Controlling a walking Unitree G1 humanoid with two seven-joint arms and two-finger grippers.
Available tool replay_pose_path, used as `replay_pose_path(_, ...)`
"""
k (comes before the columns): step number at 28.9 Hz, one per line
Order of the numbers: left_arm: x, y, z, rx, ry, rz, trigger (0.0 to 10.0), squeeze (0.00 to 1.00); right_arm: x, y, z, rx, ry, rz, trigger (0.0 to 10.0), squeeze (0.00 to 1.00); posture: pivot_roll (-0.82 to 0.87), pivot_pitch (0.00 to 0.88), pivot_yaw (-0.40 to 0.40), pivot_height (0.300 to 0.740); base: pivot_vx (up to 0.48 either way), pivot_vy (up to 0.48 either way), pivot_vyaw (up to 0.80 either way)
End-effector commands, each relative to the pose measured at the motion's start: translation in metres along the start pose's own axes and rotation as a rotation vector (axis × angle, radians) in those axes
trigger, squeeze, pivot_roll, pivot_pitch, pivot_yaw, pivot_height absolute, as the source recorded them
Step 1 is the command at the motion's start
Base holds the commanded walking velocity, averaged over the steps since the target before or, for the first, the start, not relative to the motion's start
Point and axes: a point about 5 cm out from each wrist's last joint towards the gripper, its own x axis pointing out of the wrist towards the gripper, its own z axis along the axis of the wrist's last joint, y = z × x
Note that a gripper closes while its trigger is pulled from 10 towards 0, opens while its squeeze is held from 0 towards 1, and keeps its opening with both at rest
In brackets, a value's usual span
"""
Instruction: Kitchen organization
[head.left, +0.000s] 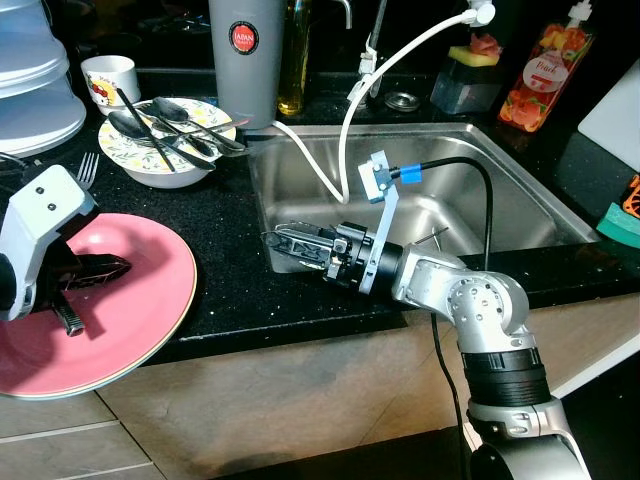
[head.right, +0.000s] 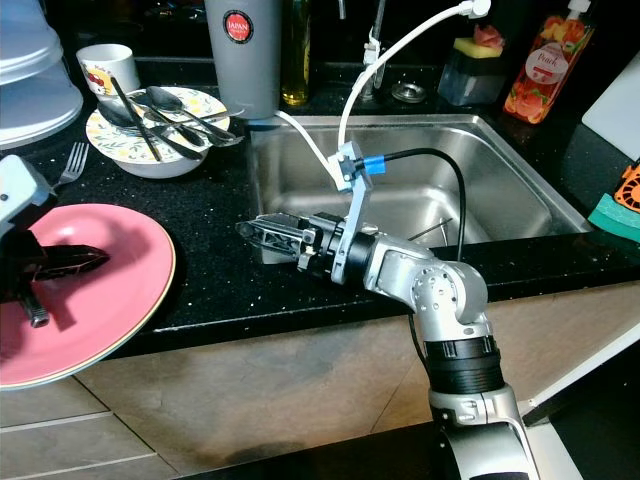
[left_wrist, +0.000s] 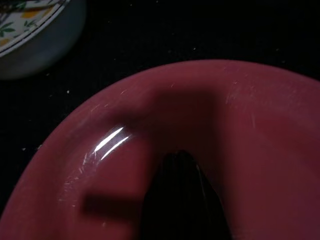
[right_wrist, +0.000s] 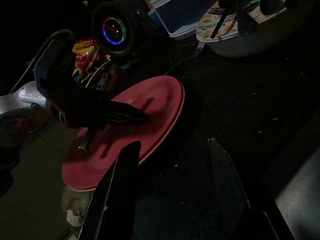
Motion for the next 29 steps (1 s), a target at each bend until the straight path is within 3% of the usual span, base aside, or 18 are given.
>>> replay_pose_path(1,0.008,-0.001,-0.012,-0.003,0.078,0.005,10.0,0.00,-0.001,0.000,0.002,-0.007,0.005,0.002,10.0,0.00,0.03,0.171,-0.067,0.740,0.000,0.000,0.00)
replay_pose_path(5,0.017,-0.001,-0.013,-0.013,0.054,0.017,10.0,0.00,0.000,0.000,0.002,-0.008,0.005,0.001,10.0,0.00,0.03,0.171,-0.067,0.740,0.000,0.000,0.00)
replay_pose_path(13,0.062,0.013,-0.009,-0.053,-0.122,0.236,10.0,0.00,0.000,-0.001,0.002,-0.016,0.009,-0.005,10.0,0.00,0.02,0.174,-0.069,0.740,0.000,0.000,0.00)
replay_pose_path(20,0.078,0.020,-0.010,-0.068,-0.146,0.308,10.0,0.00,0.000,-0.002,0.002,-0.017,0.008,-0.009,10.0,0.00,0.02,0.174,-0.069,0.740,0.000,0.000,0.00)
replay_pose_path(29,0.090,0.038,0.006,-0.072,-0.239,0.407,10.0,0.00,0.000,-0.002,0.002,-0.018,0.007,-0.009,10.0,0.00,0.02,0.174,-0.069,0.740,0.000,0.000,0.00)
